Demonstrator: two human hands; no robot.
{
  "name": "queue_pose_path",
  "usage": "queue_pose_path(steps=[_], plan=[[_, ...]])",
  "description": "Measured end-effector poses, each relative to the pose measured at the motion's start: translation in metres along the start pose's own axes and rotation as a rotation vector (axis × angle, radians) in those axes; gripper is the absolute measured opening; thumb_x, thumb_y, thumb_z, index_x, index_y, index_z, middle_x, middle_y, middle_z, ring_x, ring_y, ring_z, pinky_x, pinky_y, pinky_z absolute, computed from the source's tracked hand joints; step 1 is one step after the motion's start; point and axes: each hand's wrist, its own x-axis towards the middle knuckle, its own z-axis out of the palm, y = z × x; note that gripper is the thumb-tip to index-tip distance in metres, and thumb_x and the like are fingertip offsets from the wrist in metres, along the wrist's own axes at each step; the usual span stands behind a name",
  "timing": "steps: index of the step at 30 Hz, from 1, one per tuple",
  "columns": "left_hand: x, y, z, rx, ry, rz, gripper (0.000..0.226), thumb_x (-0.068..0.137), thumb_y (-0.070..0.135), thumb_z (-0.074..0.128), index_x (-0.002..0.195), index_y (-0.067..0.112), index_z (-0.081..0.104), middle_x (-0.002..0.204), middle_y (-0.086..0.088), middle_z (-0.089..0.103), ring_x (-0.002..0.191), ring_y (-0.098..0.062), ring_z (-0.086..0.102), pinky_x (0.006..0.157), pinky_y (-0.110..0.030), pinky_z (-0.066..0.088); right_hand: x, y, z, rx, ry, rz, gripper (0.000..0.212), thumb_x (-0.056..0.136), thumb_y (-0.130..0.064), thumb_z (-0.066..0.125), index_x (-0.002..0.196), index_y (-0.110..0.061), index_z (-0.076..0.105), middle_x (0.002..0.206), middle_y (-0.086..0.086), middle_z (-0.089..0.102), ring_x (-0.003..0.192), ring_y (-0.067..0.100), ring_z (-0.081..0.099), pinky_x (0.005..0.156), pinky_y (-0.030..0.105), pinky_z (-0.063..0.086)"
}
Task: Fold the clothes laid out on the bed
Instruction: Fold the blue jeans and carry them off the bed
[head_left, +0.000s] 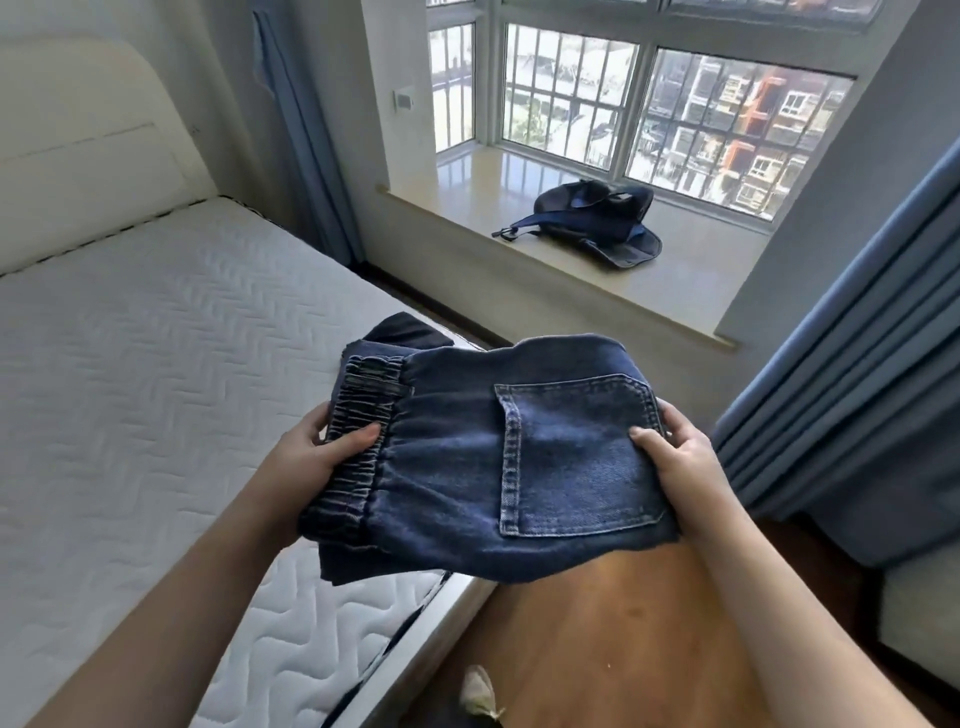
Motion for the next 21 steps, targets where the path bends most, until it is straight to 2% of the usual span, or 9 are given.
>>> queue_pose_path(steps=[5, 8, 10, 14, 17, 21], plan=[[0.056, -0.013, 0.014, -0.009, -0.039, -0.044, 0.047, 0.072, 0.032, 0.079, 0.116, 0.028, 0.064, 0.11, -0.011, 0.072, 0.098, -0.032, 0.071, 0.074, -0.037, 0.059, 0.062, 0.007, -0.007, -0.066, -0.04, 0.014, 0.037, 0.093, -0.007, 0.058, 0.122, -0.029, 0.063, 0.109, -0.003, 0.073, 0.096, 0.014, 0.068, 0.086, 0.032, 0.053], [0.087, -0.012, 0.034, -0.013, -0.099, -0.076, 0.048, 0.075, 0.029, 0.077, 0.12, 0.025, 0.06, 0.109, -0.013, 0.072, 0.099, -0.032, 0.07, 0.075, -0.036, 0.059, 0.095, 0.002, -0.022, -0.071, -0.048, 0.041, 0.037, 0.093, -0.007, 0.058, 0.115, -0.035, 0.066, 0.106, -0.002, 0.074, 0.089, 0.011, 0.07, 0.074, 0.023, 0.056], [0.106, -0.01, 0.047, -0.001, -0.109, -0.089, 0.047, 0.075, 0.029, 0.076, 0.119, 0.024, 0.06, 0.11, -0.012, 0.072, 0.099, -0.03, 0.071, 0.074, -0.033, 0.059, 0.119, 0.002, -0.031, -0.076, -0.049, 0.051, 0.036, 0.093, -0.006, 0.058, 0.113, -0.034, 0.067, 0.104, -0.003, 0.074, 0.086, 0.008, 0.07, 0.068, 0.018, 0.054], [0.142, -0.017, 0.069, -0.023, -0.14, -0.137, 0.054, 0.077, 0.023, 0.074, 0.127, 0.022, 0.054, 0.114, -0.011, 0.071, 0.105, -0.028, 0.069, 0.08, -0.034, 0.058, 0.168, 0.016, -0.045, -0.103, -0.059, 0.076, 0.036, 0.092, -0.003, 0.058, 0.115, -0.029, 0.066, 0.102, -0.006, 0.075, 0.085, 0.005, 0.069, 0.068, 0.015, 0.052], [0.167, -0.033, 0.089, -0.051, -0.109, -0.194, 0.049, 0.081, 0.015, 0.071, 0.127, 0.021, 0.054, 0.114, -0.012, 0.071, 0.105, -0.028, 0.068, 0.078, -0.031, 0.058, 0.213, 0.032, -0.057, -0.144, -0.119, 0.09, 0.037, 0.092, -0.002, 0.06, 0.111, -0.034, 0.067, 0.1, -0.011, 0.075, 0.084, 0.0, 0.068, 0.068, 0.011, 0.05], [0.201, -0.058, 0.131, -0.047, 0.016, -0.229, 0.045, 0.089, 0.004, 0.065, 0.127, 0.024, 0.052, 0.114, -0.013, 0.071, 0.103, -0.028, 0.069, 0.081, -0.035, 0.057, 0.28, 0.057, -0.077, -0.211, -0.229, 0.118, 0.047, 0.091, -0.005, 0.062, 0.102, -0.05, 0.068, 0.098, -0.016, 0.074, 0.084, -0.003, 0.067, 0.07, 0.01, 0.05]])
